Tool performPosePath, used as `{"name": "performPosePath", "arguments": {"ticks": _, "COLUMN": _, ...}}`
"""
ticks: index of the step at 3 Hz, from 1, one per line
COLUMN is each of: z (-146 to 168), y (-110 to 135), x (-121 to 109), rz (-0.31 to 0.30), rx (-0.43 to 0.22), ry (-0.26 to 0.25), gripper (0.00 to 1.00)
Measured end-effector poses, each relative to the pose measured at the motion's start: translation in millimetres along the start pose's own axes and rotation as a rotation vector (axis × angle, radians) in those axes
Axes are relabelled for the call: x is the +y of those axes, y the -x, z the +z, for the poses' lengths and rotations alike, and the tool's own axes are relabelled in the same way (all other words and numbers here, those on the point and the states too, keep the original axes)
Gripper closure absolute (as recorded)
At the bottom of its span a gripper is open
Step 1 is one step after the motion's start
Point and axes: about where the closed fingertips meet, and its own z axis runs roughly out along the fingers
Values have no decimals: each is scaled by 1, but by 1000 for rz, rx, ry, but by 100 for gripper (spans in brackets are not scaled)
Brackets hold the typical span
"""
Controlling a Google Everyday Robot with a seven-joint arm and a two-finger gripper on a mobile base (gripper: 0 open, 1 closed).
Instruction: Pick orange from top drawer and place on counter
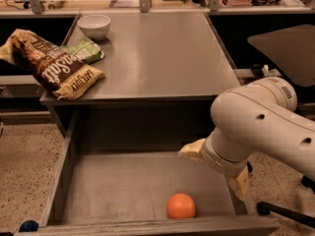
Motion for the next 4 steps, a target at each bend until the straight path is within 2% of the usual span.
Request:
{"name": "performPosePath", "arguments": {"ticks": 1, "z": 25, "y": 25, "x": -25, "rz": -209, "rx": -45, "ry": -69, "gripper": 0}}
{"name": "performPosePath", "arguments": {"ticks": 2, "z": 44, "y": 53, "x": -32, "rz": -440, "rx": -59, "ry": -65, "gripper": 0}}
{"name": "performPosePath", "arguments": {"ticks": 3, "z": 66, "y": 70, "x": -25, "rz": -582, "rx": -90, "ry": -12, "gripper": 0}}
{"name": "performPosePath", "arguments": {"ticks": 4, "z": 81, "y": 82, "x": -14, "rz": -653, "rx": -109, "ry": 31, "gripper": 0}}
